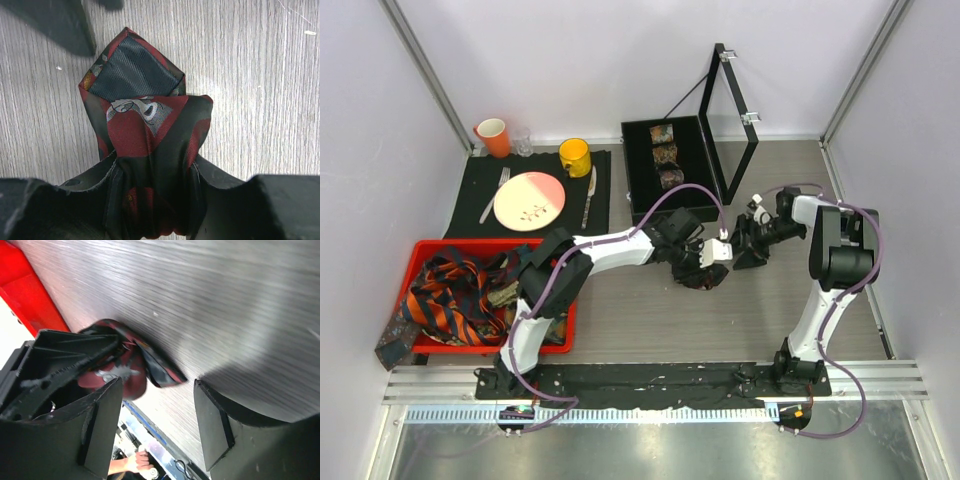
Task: Roll the ties
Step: Roll the tie at the center of the board.
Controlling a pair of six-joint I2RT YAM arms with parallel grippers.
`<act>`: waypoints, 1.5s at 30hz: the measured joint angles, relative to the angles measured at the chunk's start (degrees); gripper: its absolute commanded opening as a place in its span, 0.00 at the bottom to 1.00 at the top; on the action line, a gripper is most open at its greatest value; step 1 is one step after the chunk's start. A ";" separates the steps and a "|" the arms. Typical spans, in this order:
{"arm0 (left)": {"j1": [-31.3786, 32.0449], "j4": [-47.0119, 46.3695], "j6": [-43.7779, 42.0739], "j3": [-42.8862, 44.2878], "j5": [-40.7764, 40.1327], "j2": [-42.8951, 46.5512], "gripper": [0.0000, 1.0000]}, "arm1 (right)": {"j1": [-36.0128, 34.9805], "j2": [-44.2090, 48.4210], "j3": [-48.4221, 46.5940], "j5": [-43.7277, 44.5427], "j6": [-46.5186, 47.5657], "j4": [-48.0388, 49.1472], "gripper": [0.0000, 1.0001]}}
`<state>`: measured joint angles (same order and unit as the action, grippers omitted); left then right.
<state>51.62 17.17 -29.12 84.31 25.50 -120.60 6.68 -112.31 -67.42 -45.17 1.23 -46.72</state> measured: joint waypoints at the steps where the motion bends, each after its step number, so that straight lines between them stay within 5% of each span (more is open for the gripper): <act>1: 0.00 0.22 -0.07 0.15 0.00 -0.04 0.09 | -0.46 -0.07 0.00 -0.17 -0.28 0.46 0.66; 11: -0.33 1.01 0.04 0.63 0.66 -0.28 0.09 | -3.13 -8.22 -1.11 -14.47 3.50 -2.01 0.59; 20: -1.01 1.29 0.17 0.81 2.19 -0.52 0.09 | -2.99 -7.65 0.48 -21.00 12.20 -3.37 0.91; 28: -1.16 1.86 0.20 1.38 2.64 -0.87 0.10 | -5.11 -7.30 0.46 -22.47 13.44 -3.52 0.90; 39: -1.16 2.34 0.59 1.92 2.60 -1.18 0.10 | -6.25 -4.24 3.28 -17.38 6.21 1.97 0.39; 42: -1.18 2.45 0.66 2.08 2.58 -1.27 0.18 | -6.38 -3.04 3.48 -15.93 4.02 3.04 0.12; 45: -1.18 2.58 0.70 2.14 2.49 -1.29 0.38 | -6.73 -2.54 3.50 -15.52 2.32 3.34 0.01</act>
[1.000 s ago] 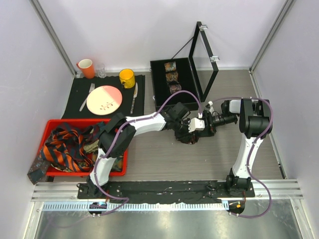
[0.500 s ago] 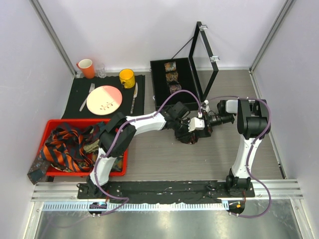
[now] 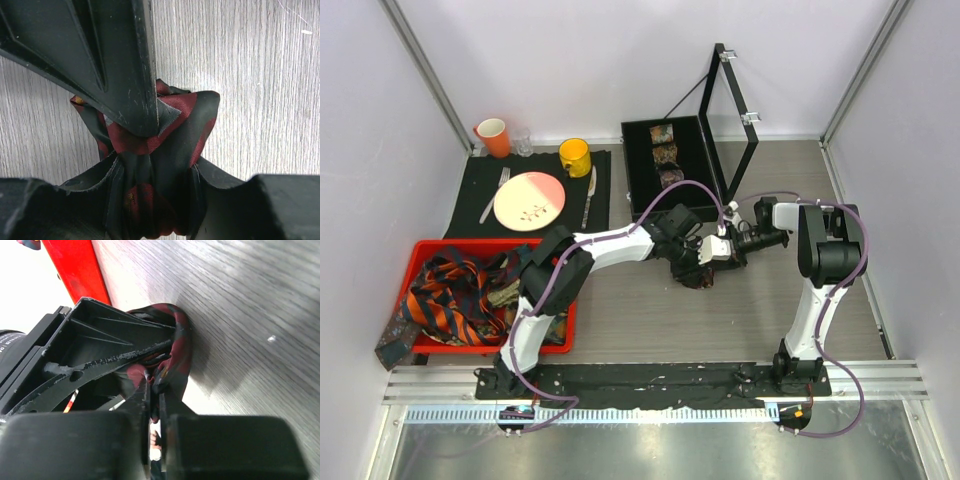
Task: Roll the ties
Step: Roll the tie at the center of the board.
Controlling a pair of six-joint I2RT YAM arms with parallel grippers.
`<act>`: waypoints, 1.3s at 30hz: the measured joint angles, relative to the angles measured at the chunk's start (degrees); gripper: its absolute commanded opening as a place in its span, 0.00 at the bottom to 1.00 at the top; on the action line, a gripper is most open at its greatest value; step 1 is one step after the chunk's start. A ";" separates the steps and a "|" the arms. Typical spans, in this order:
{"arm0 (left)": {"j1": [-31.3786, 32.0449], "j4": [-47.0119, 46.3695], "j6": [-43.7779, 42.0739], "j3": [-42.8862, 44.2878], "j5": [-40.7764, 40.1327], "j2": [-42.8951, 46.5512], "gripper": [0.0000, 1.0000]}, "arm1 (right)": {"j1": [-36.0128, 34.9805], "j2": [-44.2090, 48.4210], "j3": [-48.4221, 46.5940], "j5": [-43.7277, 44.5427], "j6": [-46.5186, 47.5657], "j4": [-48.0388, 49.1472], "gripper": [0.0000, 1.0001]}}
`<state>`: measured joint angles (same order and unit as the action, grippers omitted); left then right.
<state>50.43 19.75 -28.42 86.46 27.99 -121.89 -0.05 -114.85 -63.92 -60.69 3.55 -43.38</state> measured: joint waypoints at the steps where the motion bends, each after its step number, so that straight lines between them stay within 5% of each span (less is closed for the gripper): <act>1: -0.02 0.00 0.07 0.00 0.02 0.00 0.48 | -0.07 0.04 0.00 0.13 -0.07 0.02 0.01; 6: -0.90 -0.72 2.01 -0.50 0.63 0.02 0.76 | -0.09 0.07 -0.09 1.27 0.50 -0.42 0.01; 14: -2.62 -5.46 3.69 -5.73 2.54 2.75 0.99 | 0.00 0.79 -0.15 3.28 1.14 -0.33 0.01; 31: -3.10 -14.82 3.45 -12.48 2.60 5.51 0.99 | -1.38 3.30 0.20 5.18 2.49 -0.20 0.01; 39: -2.03 -16.13 1.84 -12.83 3.82 5.90 0.74 | -2.03 3.50 0.39 5.20 1.86 0.52 0.01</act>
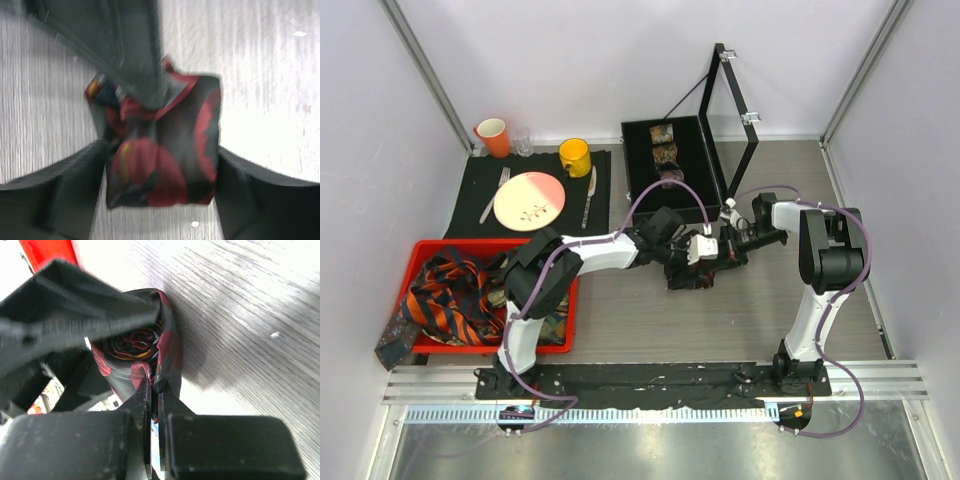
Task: Roll the ties
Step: Roll the tie at the center of the board.
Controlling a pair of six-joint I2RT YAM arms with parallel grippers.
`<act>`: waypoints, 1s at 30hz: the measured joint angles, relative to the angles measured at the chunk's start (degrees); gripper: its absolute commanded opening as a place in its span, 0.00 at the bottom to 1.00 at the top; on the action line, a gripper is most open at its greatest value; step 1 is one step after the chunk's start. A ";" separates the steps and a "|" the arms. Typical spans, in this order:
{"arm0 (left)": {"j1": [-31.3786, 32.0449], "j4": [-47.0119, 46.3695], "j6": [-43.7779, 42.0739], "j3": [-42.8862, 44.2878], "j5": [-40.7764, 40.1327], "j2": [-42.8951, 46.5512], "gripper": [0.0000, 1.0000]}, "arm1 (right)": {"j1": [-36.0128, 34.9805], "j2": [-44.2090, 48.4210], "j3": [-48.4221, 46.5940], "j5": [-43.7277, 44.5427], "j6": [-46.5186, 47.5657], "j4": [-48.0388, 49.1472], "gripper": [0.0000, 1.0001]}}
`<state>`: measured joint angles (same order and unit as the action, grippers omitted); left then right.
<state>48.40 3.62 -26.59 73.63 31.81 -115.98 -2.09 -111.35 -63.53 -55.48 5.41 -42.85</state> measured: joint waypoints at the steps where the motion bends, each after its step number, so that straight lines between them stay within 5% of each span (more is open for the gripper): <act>1: 0.46 -0.09 -0.39 0.31 0.11 -0.04 0.70 | -0.07 0.00 0.15 -0.07 -0.26 0.22 0.01; 5: 1.60 -0.31 -0.92 1.38 0.31 -0.44 0.56 | -0.07 0.00 0.76 -0.15 -1.18 0.81 0.01; 9: 1.84 -0.13 -1.29 1.49 0.37 -0.66 0.21 | -0.07 0.00 1.53 -0.46 -1.57 0.87 0.01; 16: 1.84 5.09 -4.07 4.26 0.85 -1.40 0.07 | 0.61 0.00 1.75 -0.72 -2.40 0.87 0.48; 19: 1.84 7.80 -6.64 4.79 0.94 -1.40 0.06 | 1.90 0.00 1.75 -0.68 -2.21 0.37 0.53; 25: 1.84 9.53 -10.21 4.85 1.88 -1.27 0.05 | 3.82 -0.13 1.75 -0.15 -2.45 0.28 0.50; 30: 1.84 10.82 -11.43 5.29 2.12 -1.27 0.05 | 3.50 -1.20 1.75 0.50 -2.67 1.09 0.29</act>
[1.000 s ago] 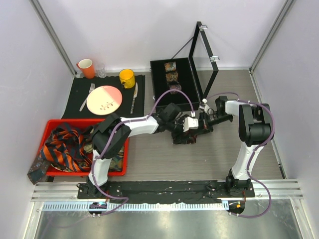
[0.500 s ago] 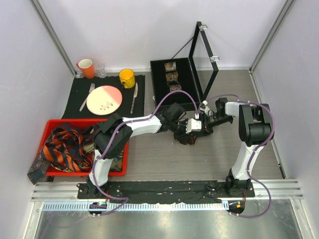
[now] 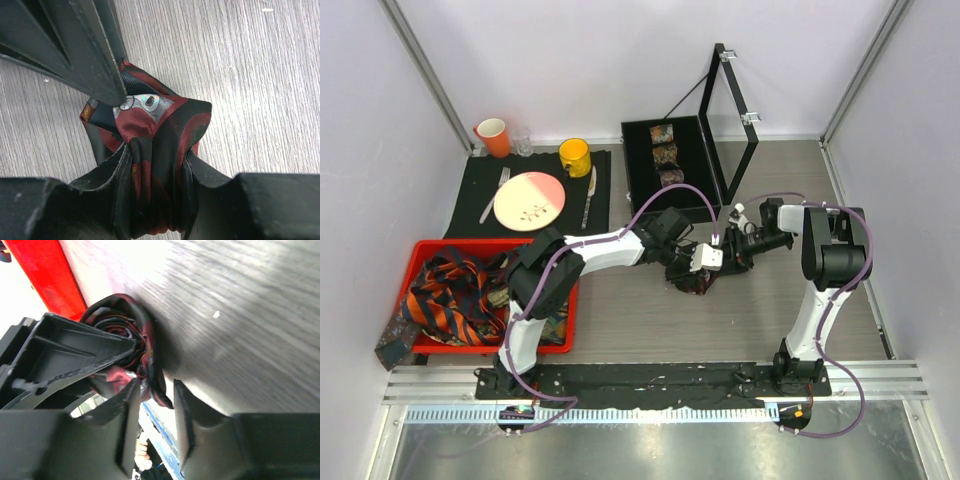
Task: Roll the ties
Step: Roll the tie at the center of the board, then pick up the tie at the center of the board.
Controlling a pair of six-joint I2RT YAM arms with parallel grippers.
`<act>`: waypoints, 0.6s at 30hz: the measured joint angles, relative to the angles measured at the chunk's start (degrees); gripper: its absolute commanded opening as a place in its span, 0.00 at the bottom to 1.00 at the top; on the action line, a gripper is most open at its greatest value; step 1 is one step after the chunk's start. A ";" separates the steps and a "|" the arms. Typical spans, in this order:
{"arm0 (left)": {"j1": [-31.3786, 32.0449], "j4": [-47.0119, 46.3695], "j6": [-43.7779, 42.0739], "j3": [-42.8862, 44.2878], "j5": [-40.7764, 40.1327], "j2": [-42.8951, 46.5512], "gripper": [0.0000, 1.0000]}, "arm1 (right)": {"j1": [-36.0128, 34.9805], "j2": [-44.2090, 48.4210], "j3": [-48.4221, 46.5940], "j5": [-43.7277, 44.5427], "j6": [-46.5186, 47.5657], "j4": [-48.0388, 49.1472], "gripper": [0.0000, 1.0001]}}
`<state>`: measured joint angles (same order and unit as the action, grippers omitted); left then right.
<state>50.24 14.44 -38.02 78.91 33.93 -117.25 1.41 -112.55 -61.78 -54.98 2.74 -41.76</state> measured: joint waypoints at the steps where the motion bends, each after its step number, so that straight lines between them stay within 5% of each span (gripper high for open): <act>1: 0.00 0.15 0.00 0.02 0.00 0.00 0.05 | -0.09 -0.28 0.00 0.22 -0.09 0.00 0.25; 4: -0.11 0.15 0.13 0.02 0.00 0.00 0.04 | -0.20 -1.14 0.00 1.09 0.35 -0.09 0.01; 18: -1.68 -9.97 11.76 -4.63 -2.16 1.73 0.02 | -0.44 -2.10 -0.50 5.49 1.62 -1.14 0.01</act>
<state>48.56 4.47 -26.26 74.28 31.77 -115.52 0.97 -114.65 -62.28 -49.50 4.36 -42.89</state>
